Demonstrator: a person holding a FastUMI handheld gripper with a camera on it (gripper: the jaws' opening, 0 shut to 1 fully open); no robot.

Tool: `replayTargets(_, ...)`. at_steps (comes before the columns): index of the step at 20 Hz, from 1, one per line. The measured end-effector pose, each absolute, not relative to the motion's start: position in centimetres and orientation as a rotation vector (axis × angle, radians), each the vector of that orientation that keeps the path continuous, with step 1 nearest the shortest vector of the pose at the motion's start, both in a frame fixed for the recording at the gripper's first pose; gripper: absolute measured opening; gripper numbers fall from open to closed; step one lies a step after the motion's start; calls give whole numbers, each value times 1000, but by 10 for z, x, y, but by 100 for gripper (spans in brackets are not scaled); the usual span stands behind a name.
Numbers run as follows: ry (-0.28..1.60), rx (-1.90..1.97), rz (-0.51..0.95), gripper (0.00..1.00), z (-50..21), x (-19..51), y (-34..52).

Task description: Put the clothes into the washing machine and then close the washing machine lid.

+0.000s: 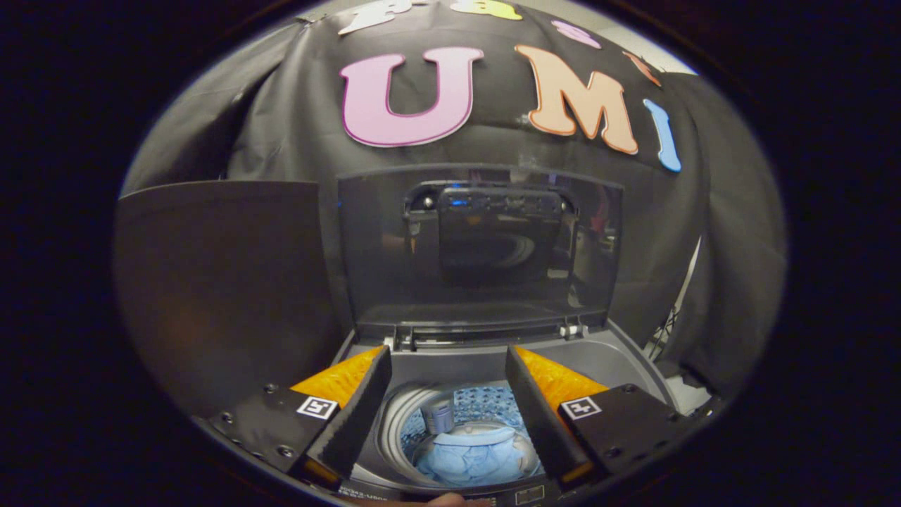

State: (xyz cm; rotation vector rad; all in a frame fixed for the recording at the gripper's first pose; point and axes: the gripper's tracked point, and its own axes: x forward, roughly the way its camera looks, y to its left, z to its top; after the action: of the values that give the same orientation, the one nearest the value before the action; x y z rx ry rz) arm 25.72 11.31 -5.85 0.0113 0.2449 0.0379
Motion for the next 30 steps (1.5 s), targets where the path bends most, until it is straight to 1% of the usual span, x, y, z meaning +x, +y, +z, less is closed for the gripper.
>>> replayTargets(4, 159, 51, 72, 99, -16, 250, 127)
replayTargets(11, 19, 11, 49, 99, 65, 234, 119)
replayTargets(16, -85, 12, 43, 99, 132, 242, 119)
replayTargets(18, -151, 7, 40, 99, 156, 261, 116)
replayTargets(21, -130, -43, 67, 98, 156, 302, 114)
replayTargets(25, -184, -78, 96, 99, 163, 359, 115)
replayTargets(30, -48, -21, 127, 99, 115, 413, 119)
